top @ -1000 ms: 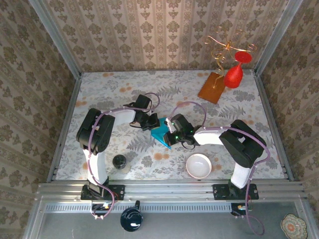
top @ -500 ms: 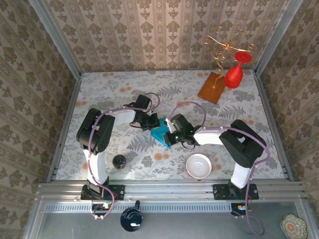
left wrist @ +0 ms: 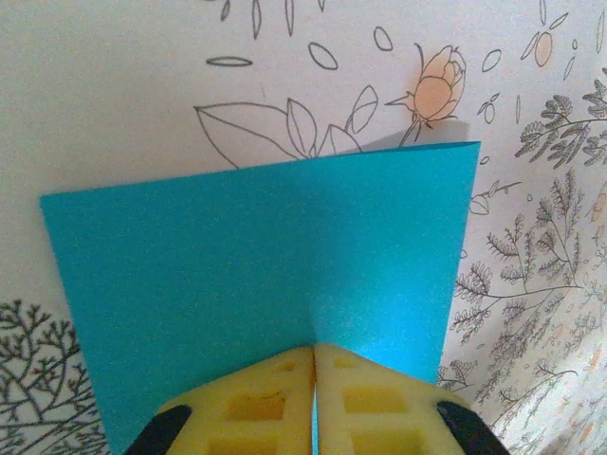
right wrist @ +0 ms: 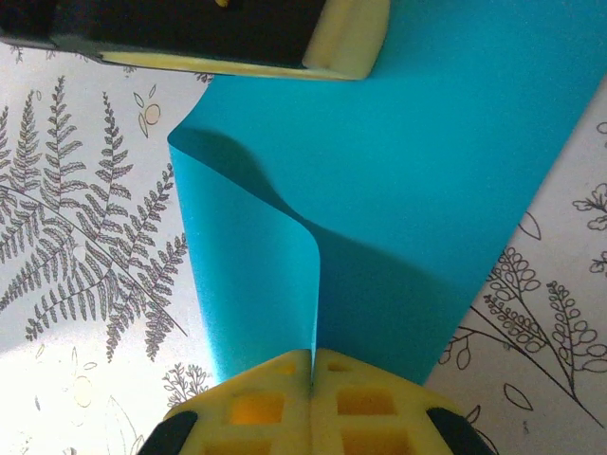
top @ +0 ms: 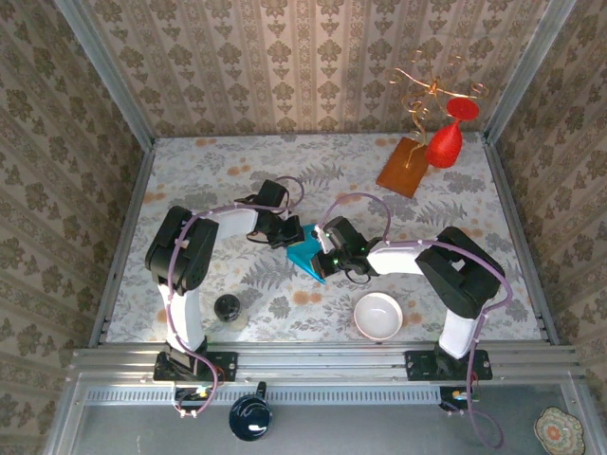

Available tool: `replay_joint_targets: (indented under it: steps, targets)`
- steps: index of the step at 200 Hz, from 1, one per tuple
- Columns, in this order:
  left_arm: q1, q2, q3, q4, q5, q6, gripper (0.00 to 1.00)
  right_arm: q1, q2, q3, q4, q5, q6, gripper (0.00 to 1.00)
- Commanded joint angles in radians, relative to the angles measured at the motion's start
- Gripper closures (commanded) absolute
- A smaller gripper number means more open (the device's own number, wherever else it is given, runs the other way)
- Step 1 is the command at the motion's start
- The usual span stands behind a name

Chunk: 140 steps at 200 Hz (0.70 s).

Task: Fold a paper plane with a square sheet of paper (pick it up from the middle)
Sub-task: Third fold the triangle at the center of the table.

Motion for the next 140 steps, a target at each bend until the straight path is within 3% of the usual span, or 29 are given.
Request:
replay_joint_targets:
  steps: [1,65,140]
  targets:
    - [-0.001,-0.067,0.005,-0.055,-0.031,0.004,0.88,-0.005,0.013,0.010,-0.062,0.015,-0.003,1.00]
    - [0.025,-0.255,-0.151,0.004,-0.087,-0.106,0.79,-0.006,0.016,0.020,-0.061,-0.012,0.009,1.00]
    - [-0.041,-0.391,-0.331,0.170,-0.076,-0.328,0.81,-0.006,0.034,0.033,-0.066,-0.029,0.035,1.00]
